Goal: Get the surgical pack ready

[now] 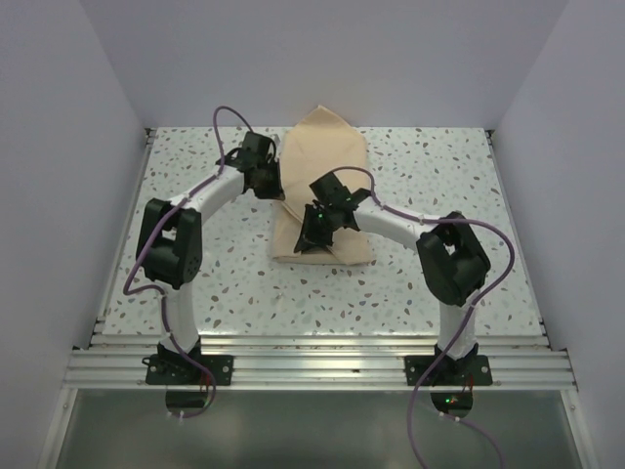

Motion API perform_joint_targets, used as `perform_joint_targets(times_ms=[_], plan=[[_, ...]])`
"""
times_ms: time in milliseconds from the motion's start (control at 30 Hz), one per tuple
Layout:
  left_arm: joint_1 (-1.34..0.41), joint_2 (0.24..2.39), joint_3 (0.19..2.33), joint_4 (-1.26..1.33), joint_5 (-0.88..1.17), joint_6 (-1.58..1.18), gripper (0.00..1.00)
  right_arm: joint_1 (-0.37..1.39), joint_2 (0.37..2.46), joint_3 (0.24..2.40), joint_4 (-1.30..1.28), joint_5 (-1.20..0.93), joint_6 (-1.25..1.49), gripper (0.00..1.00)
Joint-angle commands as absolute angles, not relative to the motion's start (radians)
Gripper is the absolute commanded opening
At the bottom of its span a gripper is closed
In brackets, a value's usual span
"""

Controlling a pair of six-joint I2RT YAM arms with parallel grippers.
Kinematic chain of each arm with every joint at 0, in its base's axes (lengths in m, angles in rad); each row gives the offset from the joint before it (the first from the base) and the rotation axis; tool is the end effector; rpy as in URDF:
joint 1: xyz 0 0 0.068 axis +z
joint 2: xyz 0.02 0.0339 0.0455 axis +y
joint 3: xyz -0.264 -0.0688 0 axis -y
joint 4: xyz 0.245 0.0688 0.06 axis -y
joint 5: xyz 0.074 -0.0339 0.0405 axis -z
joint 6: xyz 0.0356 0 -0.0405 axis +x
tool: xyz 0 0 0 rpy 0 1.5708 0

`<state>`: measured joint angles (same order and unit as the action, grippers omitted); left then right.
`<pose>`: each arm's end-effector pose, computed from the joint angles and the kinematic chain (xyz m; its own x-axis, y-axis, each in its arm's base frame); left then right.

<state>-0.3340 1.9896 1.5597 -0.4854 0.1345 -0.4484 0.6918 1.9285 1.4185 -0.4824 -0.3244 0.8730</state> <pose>0.4157 -0.1493 0.2205 -0.8492 -0.1601 -0.5032 0.0377 0.9322 -0.3601 0.3119 0.2731 0.2033 -0.9805 0.1309 -0.1467 0.0194 0.8069 0.5904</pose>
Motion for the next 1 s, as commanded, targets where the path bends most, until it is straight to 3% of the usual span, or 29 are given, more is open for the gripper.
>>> perform_joint_targets(times_ms=[0,67,100,467,633,667,733,967], plan=[[-0.316,1.999,1.559,-0.457,0.091,-0.410,0.00,0.690,1.936,1.467,-0.465,-0.296,0.868,0.14],[-0.316,2.005,1.559,-0.457,0.086,-0.408,0.00,0.690,1.924,1.453,-0.471,-0.279,0.870,0.02],[-0.314,2.006,1.559,-0.457,0.086,-0.408,0.00,0.687,1.919,1.447,-0.474,-0.273,0.873,0.01],[-0.279,2.029,1.566,-0.453,0.072,-0.390,0.00,0.646,1.862,1.339,-0.534,-0.232,0.893,0.00],[-0.270,2.031,1.563,-0.451,0.068,-0.383,0.00,0.641,1.864,1.338,-0.545,-0.224,0.897,0.06],[-0.270,2.031,1.563,-0.453,0.069,-0.382,0.00,0.641,1.864,1.336,-0.542,-0.229,0.897,0.19],[-0.270,2.033,1.559,-0.453,0.072,-0.383,0.00,0.641,1.868,1.339,-0.543,-0.230,0.897,0.27],[-0.270,2.028,1.552,-0.443,0.077,-0.382,0.00,0.621,1.842,1.408,-0.610,-0.190,0.845,0.31]])
